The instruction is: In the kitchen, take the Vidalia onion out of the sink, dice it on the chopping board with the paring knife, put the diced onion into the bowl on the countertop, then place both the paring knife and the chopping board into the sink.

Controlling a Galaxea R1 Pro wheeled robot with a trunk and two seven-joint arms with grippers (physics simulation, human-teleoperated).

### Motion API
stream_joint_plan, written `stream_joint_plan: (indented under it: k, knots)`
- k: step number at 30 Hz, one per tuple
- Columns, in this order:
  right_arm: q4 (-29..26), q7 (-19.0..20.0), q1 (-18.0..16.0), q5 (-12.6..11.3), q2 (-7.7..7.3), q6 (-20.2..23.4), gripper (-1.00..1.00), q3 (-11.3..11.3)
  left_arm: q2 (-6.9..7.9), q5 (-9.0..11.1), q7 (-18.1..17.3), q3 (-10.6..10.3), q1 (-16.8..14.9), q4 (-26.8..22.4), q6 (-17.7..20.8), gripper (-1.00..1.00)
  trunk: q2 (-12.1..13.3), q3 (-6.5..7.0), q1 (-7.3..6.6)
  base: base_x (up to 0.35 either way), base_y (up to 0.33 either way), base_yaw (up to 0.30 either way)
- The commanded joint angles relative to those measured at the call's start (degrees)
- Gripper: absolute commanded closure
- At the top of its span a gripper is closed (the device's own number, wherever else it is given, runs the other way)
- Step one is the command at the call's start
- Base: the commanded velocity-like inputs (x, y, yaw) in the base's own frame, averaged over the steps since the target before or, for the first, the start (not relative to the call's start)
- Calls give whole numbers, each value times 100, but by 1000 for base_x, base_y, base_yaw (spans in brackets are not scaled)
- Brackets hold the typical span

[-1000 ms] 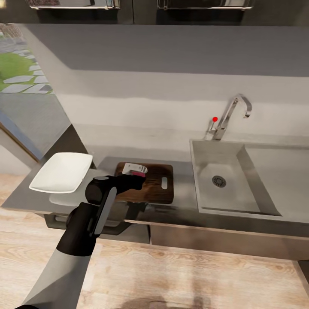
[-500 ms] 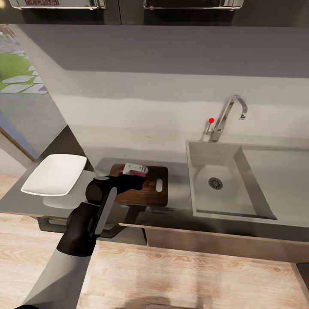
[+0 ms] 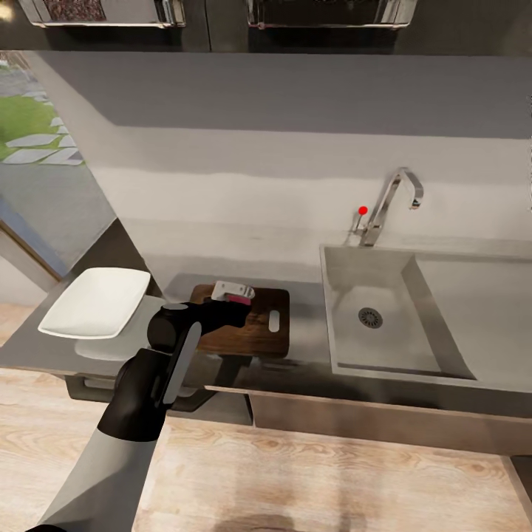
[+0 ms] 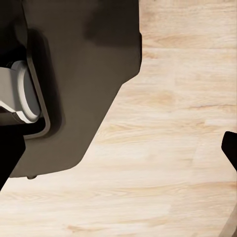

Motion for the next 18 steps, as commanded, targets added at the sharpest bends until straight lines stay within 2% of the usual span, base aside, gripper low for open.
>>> stream_joint_plan:
  k: [1, 8, 18]
  knots:
    - [-9, 0, 1, 58, 8, -10, -100, -33, -1, 31, 16, 0, -5, -4, 30, 100, -9, 1, 4, 0, 0, 0]
    - [-9, 0, 3, 58, 8, -10, -100, -33, -1, 31, 16, 4, -5, -5, 35, 100, -9, 24, 4, -78, 0, 0]
    - [0, 0, 1, 57, 8, -10, -100, -33, 3, 39, 16, 3, -5, -2, 36, 100, -9, 25, 4, -9, 0, 0]
